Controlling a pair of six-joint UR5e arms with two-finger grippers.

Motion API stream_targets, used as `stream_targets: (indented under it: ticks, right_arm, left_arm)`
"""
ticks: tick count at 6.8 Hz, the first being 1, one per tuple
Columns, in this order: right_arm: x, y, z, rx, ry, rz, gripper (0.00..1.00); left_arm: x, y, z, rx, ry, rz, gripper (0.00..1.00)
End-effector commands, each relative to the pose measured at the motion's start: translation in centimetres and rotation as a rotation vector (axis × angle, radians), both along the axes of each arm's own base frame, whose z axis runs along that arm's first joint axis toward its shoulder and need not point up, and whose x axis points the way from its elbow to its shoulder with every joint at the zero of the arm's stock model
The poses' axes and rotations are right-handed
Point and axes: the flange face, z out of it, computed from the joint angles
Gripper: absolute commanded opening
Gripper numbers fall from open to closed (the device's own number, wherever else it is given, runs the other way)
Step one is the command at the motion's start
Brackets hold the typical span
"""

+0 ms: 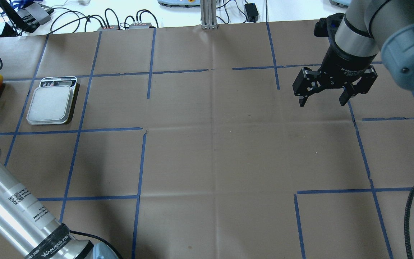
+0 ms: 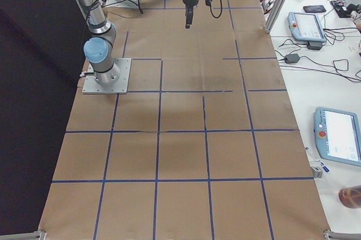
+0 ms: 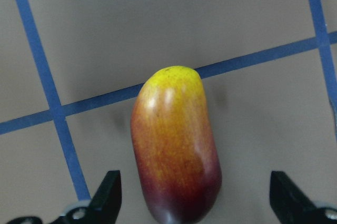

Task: Weigh mango
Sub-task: 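Lower the left gripper and close it around the mango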

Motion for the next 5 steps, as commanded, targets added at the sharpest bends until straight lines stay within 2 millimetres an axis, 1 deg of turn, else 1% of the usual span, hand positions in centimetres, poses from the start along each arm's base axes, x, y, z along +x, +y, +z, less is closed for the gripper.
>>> stream_targets:
  ticks: [1, 3, 4, 5]
  right_arm:
    - [0.0, 0.0, 0.0, 0.000, 0.000, 0.000, 1.00]
    - [0.0, 0.0, 0.0, 0.000, 0.000, 0.000, 1.00]
    - [0.0, 0.0, 0.0, 0.000, 0.000, 0.000, 1.00]
    - [0.0, 0.0, 0.0, 0.000, 0.000, 0.000, 1.00]
  left_arm:
    - [0.2, -0.2, -2.2, 0.004, 0.005, 0.003, 0.98]
    - [0.4, -0.3, -1.6, 0.000, -0.011, 0.003, 0.62]
    - [0.5, -0.5, -0.5, -0.010, -0.020, 0.003, 0.51]
    - [0.5, -0.5, 0.7, -0.015, -0.025, 0.005, 0.47]
